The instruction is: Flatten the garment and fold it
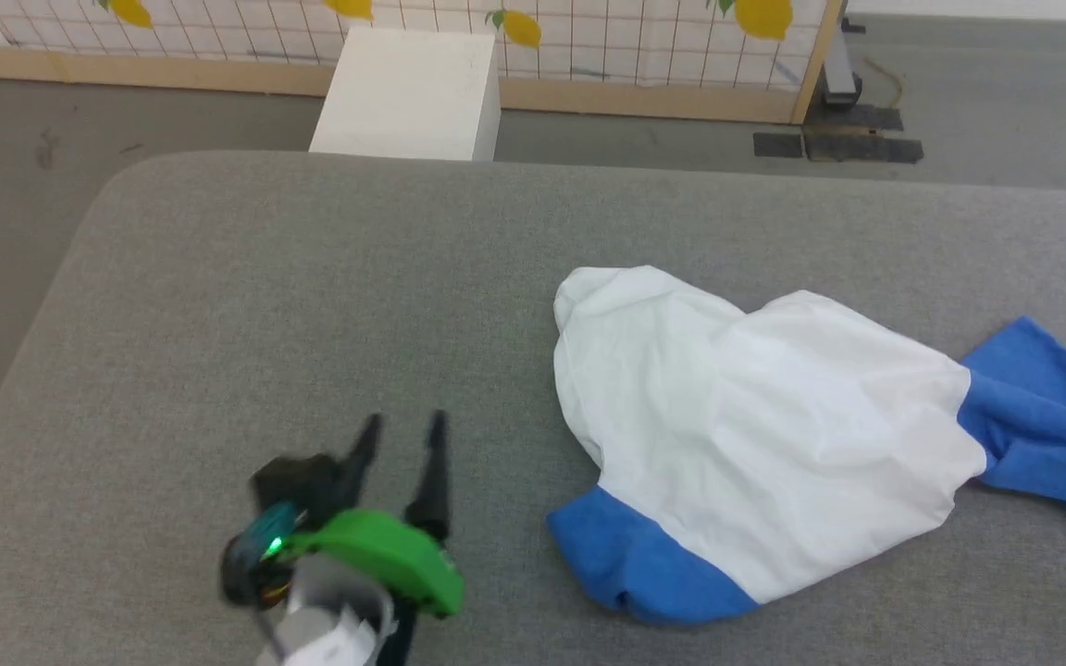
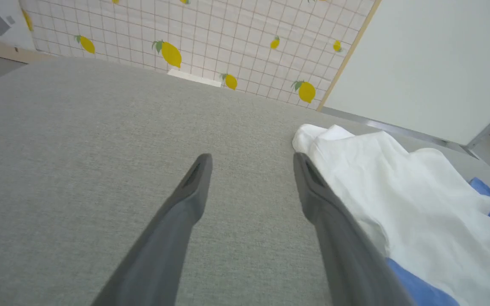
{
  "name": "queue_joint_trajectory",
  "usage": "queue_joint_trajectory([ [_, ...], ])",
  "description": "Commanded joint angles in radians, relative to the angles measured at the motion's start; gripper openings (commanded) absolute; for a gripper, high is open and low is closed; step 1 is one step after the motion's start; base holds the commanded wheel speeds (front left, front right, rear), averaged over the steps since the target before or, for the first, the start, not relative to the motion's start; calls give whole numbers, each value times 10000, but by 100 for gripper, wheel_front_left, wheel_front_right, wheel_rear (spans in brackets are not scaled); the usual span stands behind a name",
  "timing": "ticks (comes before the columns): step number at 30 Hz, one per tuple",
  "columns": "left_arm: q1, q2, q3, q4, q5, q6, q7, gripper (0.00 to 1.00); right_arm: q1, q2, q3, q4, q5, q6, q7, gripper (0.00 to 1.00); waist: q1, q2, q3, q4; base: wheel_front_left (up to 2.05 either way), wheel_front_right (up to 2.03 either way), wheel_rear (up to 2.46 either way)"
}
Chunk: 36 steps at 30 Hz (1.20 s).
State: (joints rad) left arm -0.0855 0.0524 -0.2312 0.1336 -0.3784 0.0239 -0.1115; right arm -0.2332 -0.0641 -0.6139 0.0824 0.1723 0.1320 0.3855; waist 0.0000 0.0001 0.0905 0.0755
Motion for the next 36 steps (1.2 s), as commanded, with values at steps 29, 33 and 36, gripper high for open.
queue_joint_trajectory([
  [29,-6322,-20,-3757,5434,-1401,509,8197,40,714,138,1920,350,1137,-13,-401,100,0,-1,1508,-1771,0,0,0],
  [33,-6261,-20,-3966,5523,-1757,421,7933,0,743,138,1874,298,1117,-13,-425,100,0,-1,1553,-1682,0,0,0],
  [36,-6428,-21,-3840,5460,-2083,564,7415,0,776,138,1867,225,1007,-13,-389,100,0,-1,1602,-1521,0,0,0],
])
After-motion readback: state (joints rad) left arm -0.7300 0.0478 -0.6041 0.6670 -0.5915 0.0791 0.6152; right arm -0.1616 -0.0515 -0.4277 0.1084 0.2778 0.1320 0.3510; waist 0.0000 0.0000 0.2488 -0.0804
